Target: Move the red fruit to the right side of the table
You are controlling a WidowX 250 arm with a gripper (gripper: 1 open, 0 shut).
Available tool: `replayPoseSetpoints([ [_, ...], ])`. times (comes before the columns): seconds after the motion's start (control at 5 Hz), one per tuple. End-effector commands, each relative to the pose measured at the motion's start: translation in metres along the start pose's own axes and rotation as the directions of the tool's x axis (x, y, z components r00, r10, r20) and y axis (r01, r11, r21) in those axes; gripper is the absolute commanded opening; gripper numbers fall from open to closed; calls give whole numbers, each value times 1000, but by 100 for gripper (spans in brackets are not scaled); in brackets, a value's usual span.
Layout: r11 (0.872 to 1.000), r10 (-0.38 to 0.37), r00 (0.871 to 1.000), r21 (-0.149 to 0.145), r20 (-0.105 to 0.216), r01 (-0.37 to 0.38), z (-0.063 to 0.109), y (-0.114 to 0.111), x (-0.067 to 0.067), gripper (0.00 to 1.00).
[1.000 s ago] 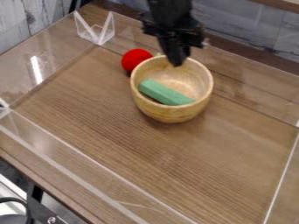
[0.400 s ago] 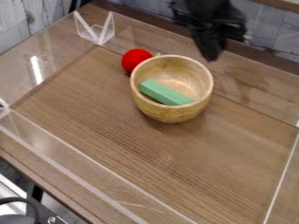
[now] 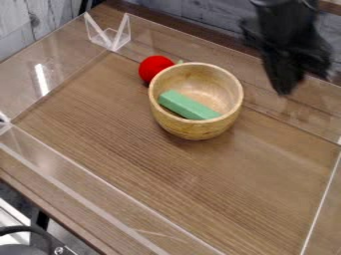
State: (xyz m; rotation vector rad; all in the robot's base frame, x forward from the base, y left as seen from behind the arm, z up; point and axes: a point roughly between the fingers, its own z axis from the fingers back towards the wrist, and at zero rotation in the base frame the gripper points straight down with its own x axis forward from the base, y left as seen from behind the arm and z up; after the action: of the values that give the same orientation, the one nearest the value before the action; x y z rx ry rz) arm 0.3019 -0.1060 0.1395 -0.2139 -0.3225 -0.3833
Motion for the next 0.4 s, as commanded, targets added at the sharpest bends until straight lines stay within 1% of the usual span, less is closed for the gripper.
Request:
replayPoseSetpoints([
  [0.0,998,-58,998,-14,39,58,5,-19,14,0],
  [0.2,999,-48,998,-15,31,48,-3,-14,12,0],
])
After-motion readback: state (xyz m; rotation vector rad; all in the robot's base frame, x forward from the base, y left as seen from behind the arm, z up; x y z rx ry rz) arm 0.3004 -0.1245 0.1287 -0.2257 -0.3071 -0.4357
